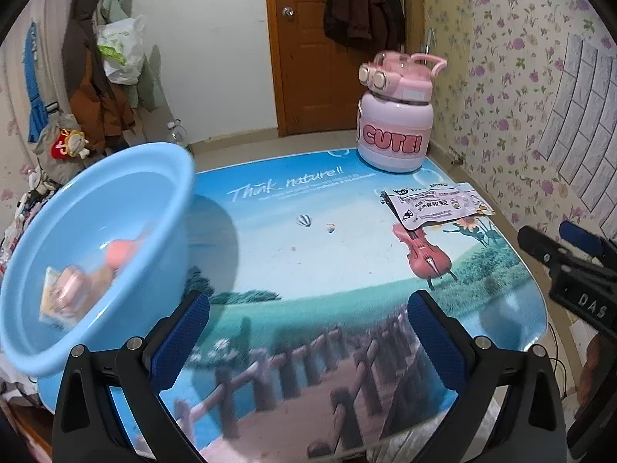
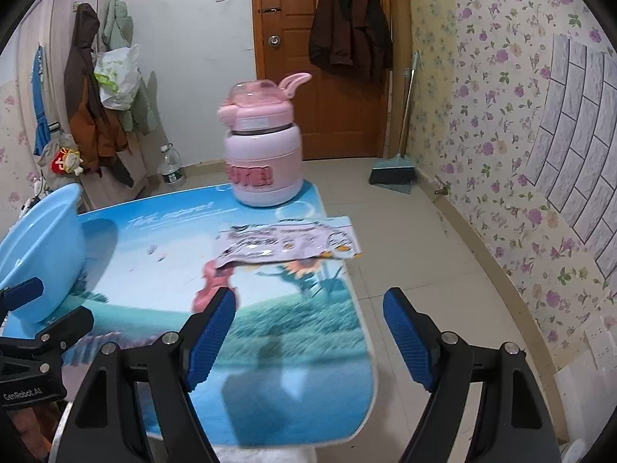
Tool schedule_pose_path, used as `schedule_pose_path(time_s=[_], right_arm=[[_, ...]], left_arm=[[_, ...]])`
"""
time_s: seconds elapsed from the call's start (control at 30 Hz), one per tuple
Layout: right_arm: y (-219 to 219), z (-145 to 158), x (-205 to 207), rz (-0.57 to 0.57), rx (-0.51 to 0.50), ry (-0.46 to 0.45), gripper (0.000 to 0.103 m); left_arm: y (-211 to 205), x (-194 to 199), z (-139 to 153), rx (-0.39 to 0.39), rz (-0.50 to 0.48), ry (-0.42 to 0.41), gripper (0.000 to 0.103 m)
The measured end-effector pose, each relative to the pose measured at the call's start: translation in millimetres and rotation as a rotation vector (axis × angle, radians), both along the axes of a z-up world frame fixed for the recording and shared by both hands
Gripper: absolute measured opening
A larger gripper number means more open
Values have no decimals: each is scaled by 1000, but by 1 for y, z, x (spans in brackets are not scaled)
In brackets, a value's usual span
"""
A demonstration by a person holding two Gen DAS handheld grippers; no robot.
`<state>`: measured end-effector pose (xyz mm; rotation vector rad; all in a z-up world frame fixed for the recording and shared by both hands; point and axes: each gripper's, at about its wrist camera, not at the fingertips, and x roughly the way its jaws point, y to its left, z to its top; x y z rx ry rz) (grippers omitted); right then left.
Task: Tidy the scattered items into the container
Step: 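Move the right gripper to the white duck-print snack packet and close on it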
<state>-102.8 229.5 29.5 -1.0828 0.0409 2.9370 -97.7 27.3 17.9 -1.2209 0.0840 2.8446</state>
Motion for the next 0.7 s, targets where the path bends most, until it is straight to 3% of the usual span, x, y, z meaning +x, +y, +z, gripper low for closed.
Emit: schedule_pose_path(time_s=[0.33,0.7], right_arm=[[28,-2,-57,27,-62,-52,81],[47,-29,-101,35,-138,-138,81]], left_arm=[[21,-53,-7,-22,-20,-34,103],[36,-92,-21,-37,-39,-68,103]])
